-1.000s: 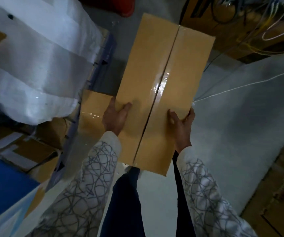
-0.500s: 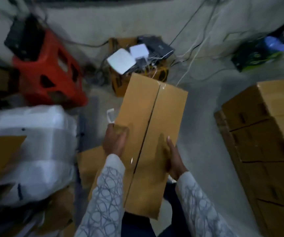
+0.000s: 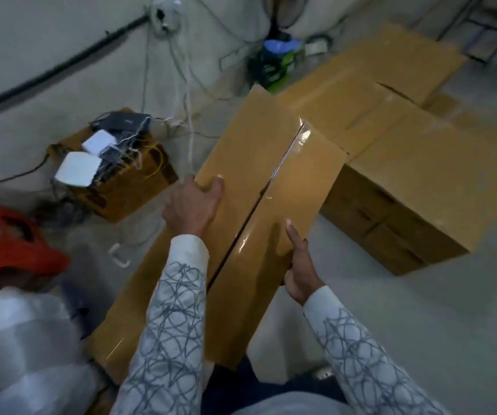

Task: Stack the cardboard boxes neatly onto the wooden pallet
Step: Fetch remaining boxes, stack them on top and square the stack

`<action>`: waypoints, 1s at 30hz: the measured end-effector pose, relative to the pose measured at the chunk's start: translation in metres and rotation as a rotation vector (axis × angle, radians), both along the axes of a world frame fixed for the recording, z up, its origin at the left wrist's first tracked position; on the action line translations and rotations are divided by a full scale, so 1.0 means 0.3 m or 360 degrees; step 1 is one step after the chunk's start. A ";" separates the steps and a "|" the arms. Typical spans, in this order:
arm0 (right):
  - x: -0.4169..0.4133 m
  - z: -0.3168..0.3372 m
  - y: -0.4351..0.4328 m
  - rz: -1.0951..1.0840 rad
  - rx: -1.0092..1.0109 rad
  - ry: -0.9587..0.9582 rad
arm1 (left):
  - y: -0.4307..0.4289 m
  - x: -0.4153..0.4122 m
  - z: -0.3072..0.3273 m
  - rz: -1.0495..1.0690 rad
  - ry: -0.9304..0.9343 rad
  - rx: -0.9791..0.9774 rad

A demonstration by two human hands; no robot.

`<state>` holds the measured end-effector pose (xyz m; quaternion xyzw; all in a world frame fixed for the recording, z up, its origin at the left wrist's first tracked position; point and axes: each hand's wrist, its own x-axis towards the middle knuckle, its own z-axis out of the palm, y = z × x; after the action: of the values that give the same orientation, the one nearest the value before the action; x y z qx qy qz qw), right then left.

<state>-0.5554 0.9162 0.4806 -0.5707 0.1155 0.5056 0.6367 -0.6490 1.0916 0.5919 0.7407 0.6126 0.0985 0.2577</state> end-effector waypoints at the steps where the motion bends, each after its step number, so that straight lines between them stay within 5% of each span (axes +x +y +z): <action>1: 0.044 0.005 -0.095 -0.0093 0.0012 0.0035 | -0.088 0.087 0.024 -0.0102 0.0044 0.0047; 11: 0.289 0.013 -0.886 -0.1467 -0.0600 0.0408 | -1.021 0.863 -0.038 -0.1458 0.0287 0.0427; 17: 0.513 0.017 -1.165 -0.1928 -0.0501 0.0783 | -1.429 1.206 -0.141 -0.2031 0.0233 0.0544; 30: 1.250 0.008 -1.575 -0.2529 -0.0147 0.0733 | -1.981 2.078 -0.097 -0.2733 -0.0079 0.0736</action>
<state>-0.1805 0.4438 0.4831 -0.2268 0.6325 0.0041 0.7406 -0.0255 0.4974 0.5628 0.9757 -0.1949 0.0086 0.1000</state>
